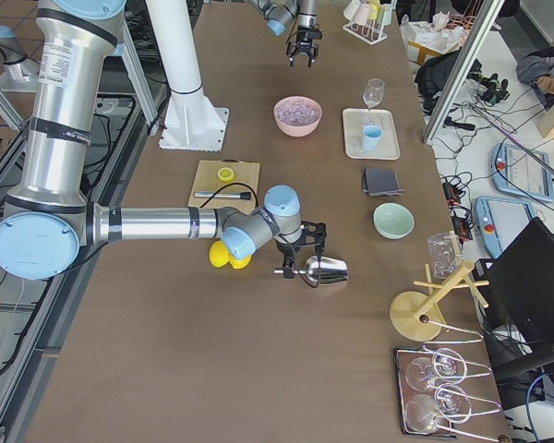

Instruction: Put ice in cup with scoop

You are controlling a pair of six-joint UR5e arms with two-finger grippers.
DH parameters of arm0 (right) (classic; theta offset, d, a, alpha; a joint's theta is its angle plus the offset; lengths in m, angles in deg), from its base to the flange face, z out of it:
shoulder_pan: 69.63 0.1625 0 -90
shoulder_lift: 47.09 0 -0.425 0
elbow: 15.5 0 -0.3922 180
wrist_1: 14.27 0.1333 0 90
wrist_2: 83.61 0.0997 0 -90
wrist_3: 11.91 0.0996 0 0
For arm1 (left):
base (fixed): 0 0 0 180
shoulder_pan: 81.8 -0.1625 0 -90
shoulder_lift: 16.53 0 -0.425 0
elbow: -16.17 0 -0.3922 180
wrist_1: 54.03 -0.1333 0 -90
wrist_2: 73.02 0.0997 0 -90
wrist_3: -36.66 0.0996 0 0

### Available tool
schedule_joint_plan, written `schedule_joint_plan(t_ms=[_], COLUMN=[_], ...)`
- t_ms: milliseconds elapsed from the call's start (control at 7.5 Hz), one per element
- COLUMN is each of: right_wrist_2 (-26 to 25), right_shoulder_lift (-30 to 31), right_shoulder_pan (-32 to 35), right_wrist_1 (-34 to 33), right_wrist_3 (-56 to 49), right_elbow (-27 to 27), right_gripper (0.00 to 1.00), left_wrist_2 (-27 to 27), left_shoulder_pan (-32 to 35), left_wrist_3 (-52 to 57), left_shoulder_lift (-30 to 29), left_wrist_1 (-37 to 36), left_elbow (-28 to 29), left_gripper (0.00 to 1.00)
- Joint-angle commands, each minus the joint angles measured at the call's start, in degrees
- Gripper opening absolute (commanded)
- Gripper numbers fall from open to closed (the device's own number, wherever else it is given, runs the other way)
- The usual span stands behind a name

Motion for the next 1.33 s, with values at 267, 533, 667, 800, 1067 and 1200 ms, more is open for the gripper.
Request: schedule_joint_plan(t_ms=[267,533,667,800,1067,1200], right_wrist_2=[-3.1,-2.8,-2.8,-2.9,-2.9,-2.9], right_shoulder_lift=[1.7,1.7,1.7,1.7,1.7,1.7], right_shoulder_pan=[-3.6,-3.9,-4.4,-4.9,-5.6,-5.8], right_wrist_1=[3.1,3.4,3.4,3.4,3.4,3.5], right_wrist_3=[-2.1,-3.3,-3.2,-2.9,-2.6,-2.6], right_elbow=[1.5,2.8,2.9,2.9,2.9,2.9], right_gripper=[0.99,0.92,0.86,0.82,0.78,0.77], left_wrist_2=[10.0,16.3,18.0,19.6,20.4,20.3], left_shoulder_pan=[-6.4,-11.6,-13.0,-14.2,-14.6,-14.5], left_wrist_3=[11.4,11.0,11.1,11.0,10.7,8.4], left_shoulder_lift=[-6.1,-8.8,-10.0,-11.6,-11.6,-11.8], left_wrist_1=[1.0,2.2,2.5,5.3,14.0,14.1], left_elbow=[0.6,1.0,1.8,4.4,10.0,10.1], left_gripper=[0.99,0.99,0.99,0.99,0.99,0.99])
